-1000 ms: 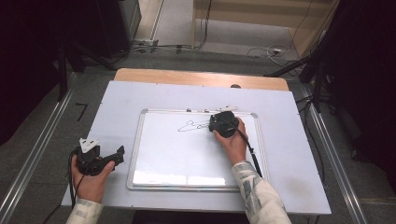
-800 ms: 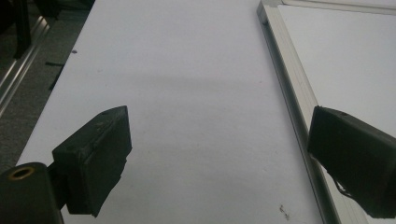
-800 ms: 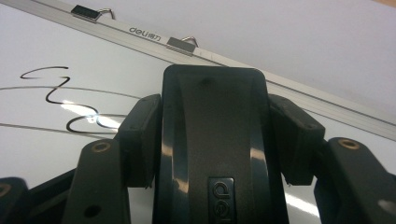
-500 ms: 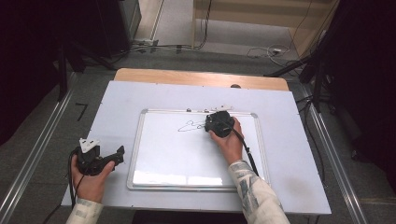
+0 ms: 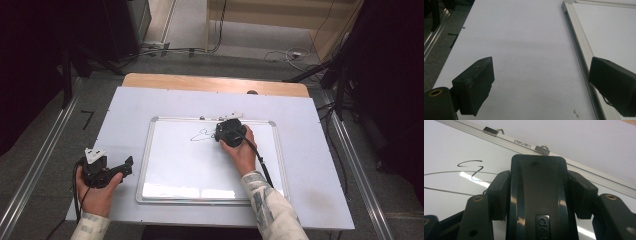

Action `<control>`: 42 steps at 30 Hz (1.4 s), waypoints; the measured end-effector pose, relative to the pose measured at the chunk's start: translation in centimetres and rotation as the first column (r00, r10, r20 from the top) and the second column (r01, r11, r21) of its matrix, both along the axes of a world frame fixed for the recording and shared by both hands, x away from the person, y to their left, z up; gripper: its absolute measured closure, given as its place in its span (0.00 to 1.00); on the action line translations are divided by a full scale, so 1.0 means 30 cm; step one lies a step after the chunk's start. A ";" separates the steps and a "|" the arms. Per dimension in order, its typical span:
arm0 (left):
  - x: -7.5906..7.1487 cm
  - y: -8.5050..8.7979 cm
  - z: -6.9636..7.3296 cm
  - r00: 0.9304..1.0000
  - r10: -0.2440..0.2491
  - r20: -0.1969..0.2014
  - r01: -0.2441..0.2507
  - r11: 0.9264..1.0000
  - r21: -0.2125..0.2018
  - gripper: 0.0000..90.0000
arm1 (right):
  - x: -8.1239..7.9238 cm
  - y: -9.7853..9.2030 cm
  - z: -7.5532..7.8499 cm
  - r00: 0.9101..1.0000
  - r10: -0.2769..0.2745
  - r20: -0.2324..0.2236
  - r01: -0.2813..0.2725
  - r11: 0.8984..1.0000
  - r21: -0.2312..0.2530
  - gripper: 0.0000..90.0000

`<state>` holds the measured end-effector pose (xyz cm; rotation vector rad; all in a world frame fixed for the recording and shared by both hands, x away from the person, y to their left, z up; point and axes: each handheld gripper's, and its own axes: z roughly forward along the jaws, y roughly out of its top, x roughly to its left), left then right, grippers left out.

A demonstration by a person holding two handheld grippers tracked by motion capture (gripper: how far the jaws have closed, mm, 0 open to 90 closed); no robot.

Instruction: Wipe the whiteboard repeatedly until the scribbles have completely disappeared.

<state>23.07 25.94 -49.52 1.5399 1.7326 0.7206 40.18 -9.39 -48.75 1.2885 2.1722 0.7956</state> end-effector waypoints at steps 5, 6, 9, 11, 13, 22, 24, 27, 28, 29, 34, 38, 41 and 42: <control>0.000 0.000 0.000 1.000 0.001 0.001 -0.001 1.000 -0.001 0.08 | -0.001 0.010 0.000 1.000 0.005 -0.001 -0.005 1.000 -0.001 0.43; 0.000 0.000 0.000 1.000 0.001 0.001 -0.001 1.000 -0.001 0.08 | -0.002 0.015 0.000 1.000 0.008 0.000 -0.008 1.000 -0.003 0.43; 0.000 0.000 0.000 1.000 0.001 0.001 -0.001 1.000 -0.001 0.08 | -0.002 0.020 0.000 1.000 0.010 -0.001 -0.010 1.000 -0.001 0.43; 0.000 0.000 0.000 1.000 0.000 0.000 0.000 1.000 0.000 0.08 | -0.003 0.028 0.000 1.000 0.018 -0.001 -0.018 1.000 -0.002 0.43; 0.000 0.000 0.000 1.000 0.000 0.000 0.000 1.000 -0.001 0.08 | -0.004 0.034 -0.001 1.000 0.019 -0.001 -0.019 1.000 0.000 0.43; 0.000 0.000 0.000 1.000 0.000 0.000 0.000 1.000 -0.001 0.08 | -0.008 0.058 -0.001 1.000 0.032 -0.002 -0.032 1.000 -0.001 0.43; 0.000 0.000 0.000 1.000 0.001 0.001 -0.001 1.000 -0.002 0.08 | -0.008 0.063 -0.001 0.999 0.035 -0.003 -0.035 0.999 -0.003 0.43; 0.000 0.000 0.000 1.000 0.001 0.001 -0.001 1.000 -0.002 0.08 | -0.009 0.072 -0.001 0.999 0.039 -0.001 -0.039 0.999 -0.004 0.43; 0.000 0.000 0.000 1.000 0.000 0.000 0.000 1.000 -0.001 0.08 | -0.010 0.075 -0.001 0.999 0.041 -0.002 -0.041 0.999 -0.003 0.43; 0.000 0.000 0.000 1.000 0.000 0.000 0.000 1.000 -0.001 0.08 | -0.010 0.075 -0.001 0.999 0.041 -0.002 -0.041 0.999 -0.003 0.43; 0.000 0.000 0.000 1.000 -0.001 0.000 0.001 1.000 -0.001 0.08 | -0.012 0.091 -0.001 0.999 0.048 -0.002 -0.048 0.999 -0.003 0.43; 0.000 0.000 0.000 1.000 0.001 0.001 -0.001 1.000 -0.002 0.08 | -0.013 0.100 -0.002 0.999 0.054 0.000 -0.054 0.999 -0.001 0.43; 0.000 0.000 0.000 1.000 0.001 0.001 -0.001 1.000 -0.002 0.08 | -0.014 0.108 -0.002 0.998 0.058 -0.002 -0.058 0.998 0.000 0.43; 0.000 0.000 0.000 1.000 0.001 0.001 -0.001 1.000 -0.002 0.08 | -0.014 0.111 -0.002 0.998 0.061 -0.001 -0.061 0.998 0.000 0.43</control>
